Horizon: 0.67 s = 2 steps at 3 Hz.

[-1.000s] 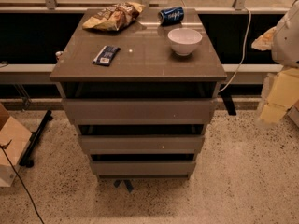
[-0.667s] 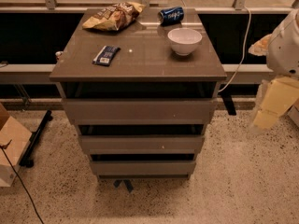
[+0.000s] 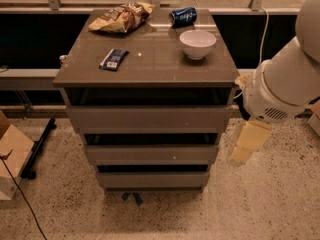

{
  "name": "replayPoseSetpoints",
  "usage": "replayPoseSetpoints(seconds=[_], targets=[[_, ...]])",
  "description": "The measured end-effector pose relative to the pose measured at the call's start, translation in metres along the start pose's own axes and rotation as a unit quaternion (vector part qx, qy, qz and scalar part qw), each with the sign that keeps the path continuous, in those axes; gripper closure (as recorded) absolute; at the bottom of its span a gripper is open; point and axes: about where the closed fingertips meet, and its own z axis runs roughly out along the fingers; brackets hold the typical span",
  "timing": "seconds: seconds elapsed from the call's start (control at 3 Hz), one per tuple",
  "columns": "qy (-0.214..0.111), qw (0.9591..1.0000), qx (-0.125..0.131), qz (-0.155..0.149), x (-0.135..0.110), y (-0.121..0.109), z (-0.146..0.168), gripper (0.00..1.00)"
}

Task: Open middle drawer

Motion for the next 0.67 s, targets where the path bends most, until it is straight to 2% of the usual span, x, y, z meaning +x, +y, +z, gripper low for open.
replayPoseSetpoints(seconds=[0.33,0.67], targets=[[0.000,1.0000,0.000,0.000,0.000,0.000,0.000,0.00],[0.037,0.9992,-0.014,-0.007,-0.001,0.006,0.024,0.00]])
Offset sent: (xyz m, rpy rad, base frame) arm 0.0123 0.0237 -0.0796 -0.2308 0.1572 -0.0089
